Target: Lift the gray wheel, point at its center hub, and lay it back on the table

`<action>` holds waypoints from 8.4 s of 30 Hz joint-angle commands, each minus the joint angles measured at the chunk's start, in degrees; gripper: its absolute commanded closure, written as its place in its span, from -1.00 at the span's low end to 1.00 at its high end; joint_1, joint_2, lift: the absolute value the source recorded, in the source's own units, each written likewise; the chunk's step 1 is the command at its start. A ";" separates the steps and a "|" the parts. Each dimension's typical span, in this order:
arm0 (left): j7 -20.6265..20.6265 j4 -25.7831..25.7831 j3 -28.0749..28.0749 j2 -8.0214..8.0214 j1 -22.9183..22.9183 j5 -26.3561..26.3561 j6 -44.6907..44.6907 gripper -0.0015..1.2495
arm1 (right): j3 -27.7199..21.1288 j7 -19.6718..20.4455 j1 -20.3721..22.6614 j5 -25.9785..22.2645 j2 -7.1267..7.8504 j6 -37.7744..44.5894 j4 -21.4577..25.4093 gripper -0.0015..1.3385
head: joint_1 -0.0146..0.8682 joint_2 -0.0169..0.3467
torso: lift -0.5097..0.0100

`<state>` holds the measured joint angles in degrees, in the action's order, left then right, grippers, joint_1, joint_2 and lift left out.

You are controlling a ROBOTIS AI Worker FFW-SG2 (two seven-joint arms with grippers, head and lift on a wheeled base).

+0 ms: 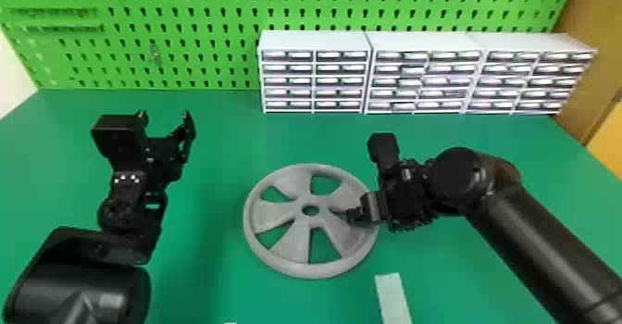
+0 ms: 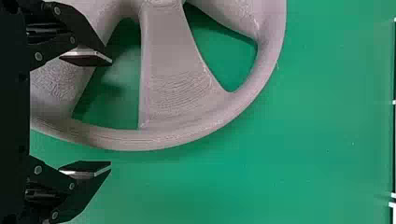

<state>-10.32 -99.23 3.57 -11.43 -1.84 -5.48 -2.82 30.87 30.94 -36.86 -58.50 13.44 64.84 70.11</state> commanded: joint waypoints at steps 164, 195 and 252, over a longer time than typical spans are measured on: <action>-2.25 3.51 3.82 2.90 -1.68 -2.61 1.85 -0.14 | -2.74 -12.04 6.62 50.94 -7.38 -99.73 -18.34 0.93 | 0.60 -0.64 | 0.59; -9.81 1.05 5.57 6.06 0.69 0.56 2.64 0.81 | -3.18 -12.04 6.53 50.68 -7.20 -99.73 -18.43 0.93 | 0.60 -0.64 | 0.59; -28.97 8.88 44.33 -1.41 -15.22 -17.81 13.80 0.85 | -0.81 -11.51 4.42 50.77 -7.82 -99.73 -21.07 0.93 | 0.60 -0.64 | 0.59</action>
<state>-39.32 -91.00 47.96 -13.09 -16.61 -23.14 10.92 30.04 19.42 -32.44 -7.73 5.59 -34.89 49.08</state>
